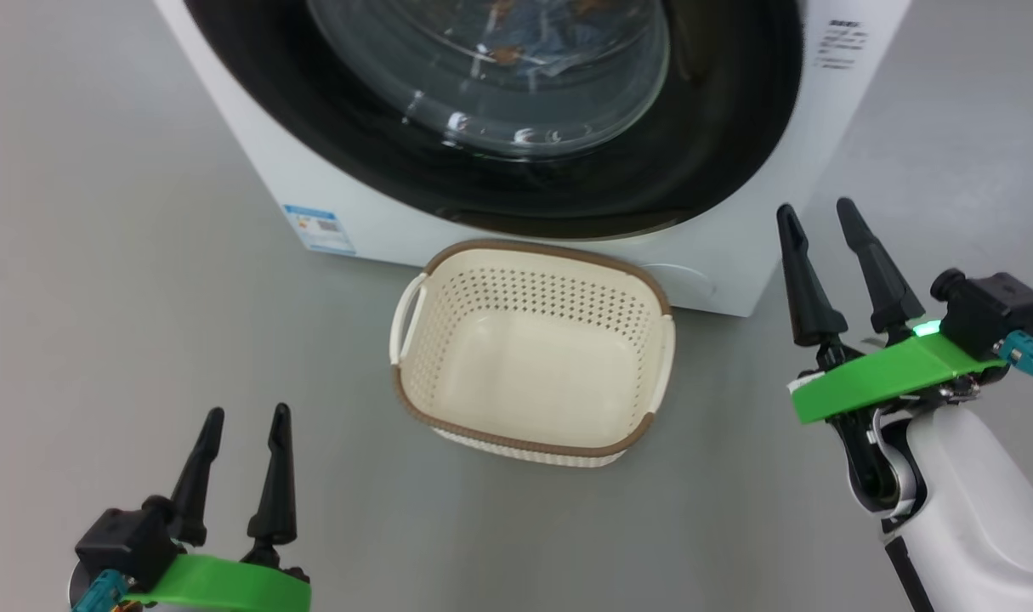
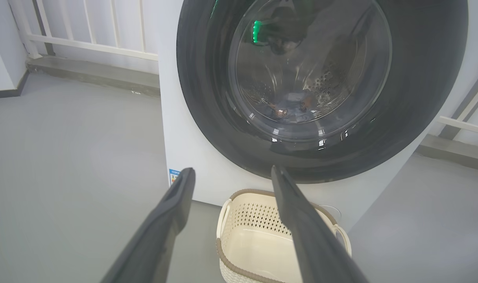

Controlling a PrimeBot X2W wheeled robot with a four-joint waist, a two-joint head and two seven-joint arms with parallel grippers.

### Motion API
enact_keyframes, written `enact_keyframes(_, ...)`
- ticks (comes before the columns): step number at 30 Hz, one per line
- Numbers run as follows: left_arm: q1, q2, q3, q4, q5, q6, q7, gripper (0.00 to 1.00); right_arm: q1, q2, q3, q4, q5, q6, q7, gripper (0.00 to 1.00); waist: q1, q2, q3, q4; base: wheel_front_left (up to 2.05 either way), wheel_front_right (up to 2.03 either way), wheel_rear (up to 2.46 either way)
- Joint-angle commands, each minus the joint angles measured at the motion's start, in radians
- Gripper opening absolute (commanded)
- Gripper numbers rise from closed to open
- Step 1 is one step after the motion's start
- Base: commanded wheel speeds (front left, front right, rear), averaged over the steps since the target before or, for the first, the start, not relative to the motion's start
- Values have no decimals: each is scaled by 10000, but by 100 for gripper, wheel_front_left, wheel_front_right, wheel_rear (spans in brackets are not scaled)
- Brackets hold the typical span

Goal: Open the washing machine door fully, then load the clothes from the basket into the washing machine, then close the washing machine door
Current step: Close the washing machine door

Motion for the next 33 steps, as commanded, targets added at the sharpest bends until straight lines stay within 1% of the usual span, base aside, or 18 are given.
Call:
enact_keyframes(1,-2,276,347,-131,-4,6,-65,100,149,14,127,-227,141,0,-48,100,0,0,-547,-633,0,0,0)
enact_keyframes(12,372,656,478,53,-92,6,-65,100,1215,-14,-4,-200,106,0,-48,100,0,0,-1153,-1627,0,0,0)
enact_keyframes(20,665,773,696,5,-115,6,-65,100,1854,33,-128,-239,100,0,-48,100,0,0,-1403,-2163,0,0,0)
enact_keyframes(26,863,803,881,-45,-22,6,-65,100,2079,12,-132,-273,39,0,-48,100,0,0,-1524,-2553,0,0,0)
enact_keyframes(33,995,863,982,-57,85,6,-65,100,2226,23,-142,-331,39,0,-48,100,0,0,-1650,-2859,0,0,0)
